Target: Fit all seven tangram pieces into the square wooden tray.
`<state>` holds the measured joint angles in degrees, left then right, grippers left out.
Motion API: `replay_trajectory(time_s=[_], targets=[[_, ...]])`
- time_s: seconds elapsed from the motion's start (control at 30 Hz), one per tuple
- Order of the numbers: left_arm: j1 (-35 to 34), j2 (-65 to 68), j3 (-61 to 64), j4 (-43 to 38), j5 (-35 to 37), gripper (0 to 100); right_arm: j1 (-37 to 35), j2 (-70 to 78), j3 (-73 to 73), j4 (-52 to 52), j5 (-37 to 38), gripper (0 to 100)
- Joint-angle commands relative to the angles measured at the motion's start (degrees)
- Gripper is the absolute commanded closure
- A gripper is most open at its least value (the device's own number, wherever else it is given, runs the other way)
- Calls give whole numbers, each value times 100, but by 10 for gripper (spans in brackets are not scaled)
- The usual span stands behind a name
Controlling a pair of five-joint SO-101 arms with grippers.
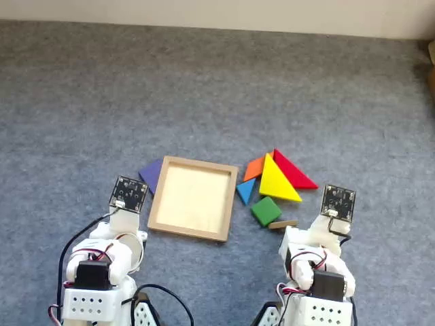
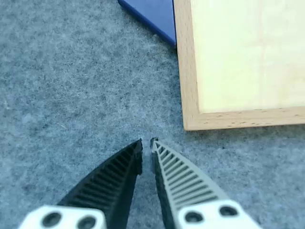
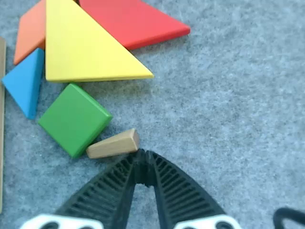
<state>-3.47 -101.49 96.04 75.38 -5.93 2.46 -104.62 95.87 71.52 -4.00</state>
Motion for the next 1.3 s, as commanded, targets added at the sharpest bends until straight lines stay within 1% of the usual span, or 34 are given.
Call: replay_trajectory(time_s=[0.0, 0.17, 0.23, 0.4, 0.47, 0.6, 0.7, 0.87, 1.07, 1.17, 1.27], targets=[[-57, -233, 119, 35, 0, 949, -75, -57, 840, 22, 0, 982], [-57, -233, 119, 35, 0, 949, -4, -57, 840, -31, 35, 982], [-57, -233, 119, 35, 0, 949, 277, -57, 796, -66, 35, 982], [-57, -233, 119, 35, 0, 949, 1226, -57, -22, -286, 35, 986], [-57, -233, 119, 35, 0, 949, 1349, -57, -365, -268, 26, 987], [-57, -233, 119, 35, 0, 949, 1349, -4, -989, -259, 0, 987], [-57, -233, 119, 35, 0, 949, 1332, 4, -1516, 84, 0, 987], [-57, -233, 119, 35, 0, 949, 901, 4, -2501, 760, 9, 987], [-57, -233, 119, 35, 0, 949, 629, 31, -2976, 857, 18, 987], [-57, -233, 119, 35, 0, 949, 462, 418, -3108, 857, 26, 987], [-57, -233, 119, 35, 0, 949, 330, 1226, -3547, 857, 9, 987]])
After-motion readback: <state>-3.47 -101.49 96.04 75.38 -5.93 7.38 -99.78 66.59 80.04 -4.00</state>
